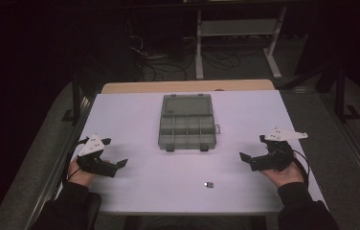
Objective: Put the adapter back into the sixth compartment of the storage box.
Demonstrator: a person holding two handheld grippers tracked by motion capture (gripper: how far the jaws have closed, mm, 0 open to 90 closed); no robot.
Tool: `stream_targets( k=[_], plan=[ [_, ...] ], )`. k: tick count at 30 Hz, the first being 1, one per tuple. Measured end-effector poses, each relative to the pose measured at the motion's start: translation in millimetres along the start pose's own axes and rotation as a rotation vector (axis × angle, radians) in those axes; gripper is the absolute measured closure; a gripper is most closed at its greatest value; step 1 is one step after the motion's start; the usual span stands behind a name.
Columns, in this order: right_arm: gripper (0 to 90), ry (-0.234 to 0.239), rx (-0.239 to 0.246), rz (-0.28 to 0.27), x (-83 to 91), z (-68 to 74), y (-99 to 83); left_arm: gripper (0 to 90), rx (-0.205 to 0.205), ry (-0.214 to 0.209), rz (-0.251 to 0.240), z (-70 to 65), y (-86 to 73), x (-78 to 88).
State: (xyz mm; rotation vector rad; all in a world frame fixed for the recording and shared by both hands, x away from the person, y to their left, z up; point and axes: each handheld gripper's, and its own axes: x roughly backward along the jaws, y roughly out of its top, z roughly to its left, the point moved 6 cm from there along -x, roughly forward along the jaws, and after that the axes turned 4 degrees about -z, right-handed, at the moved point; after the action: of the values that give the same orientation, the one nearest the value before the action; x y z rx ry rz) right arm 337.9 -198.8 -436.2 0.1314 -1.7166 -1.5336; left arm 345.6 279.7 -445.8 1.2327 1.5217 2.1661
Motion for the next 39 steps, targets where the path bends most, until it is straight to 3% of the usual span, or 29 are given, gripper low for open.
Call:
stream_targets(
  k=[17,18,21,30,39],
  plan=[
    [0.0,0.029,0.036,0.034,-5.5,8.6,1.3,0.0,-0.013,-0.016,0.016,-2.5,-0.9,-2.8],
    [1.5,0.055,0.057,0.046,-8.3,13.6,1.7,0.0,-0.024,-0.027,0.031,-3.8,-2.0,-4.1],
    [1.2,0.066,0.073,0.055,-10.6,17.6,2.3,0.0,-0.046,-0.029,0.046,-5.4,-2.5,-5.6],
    [1.1,0.103,0.101,0.07,-14.9,27.6,3.8,0.0,-0.033,-0.028,0.03,-4.9,-1.3,-4.6],
    [1.1,0.128,0.1,0.072,-16.2,31.7,5.4,0.0,-0.034,-0.028,0.03,-4.5,-1.3,-4.5]
  ],
)
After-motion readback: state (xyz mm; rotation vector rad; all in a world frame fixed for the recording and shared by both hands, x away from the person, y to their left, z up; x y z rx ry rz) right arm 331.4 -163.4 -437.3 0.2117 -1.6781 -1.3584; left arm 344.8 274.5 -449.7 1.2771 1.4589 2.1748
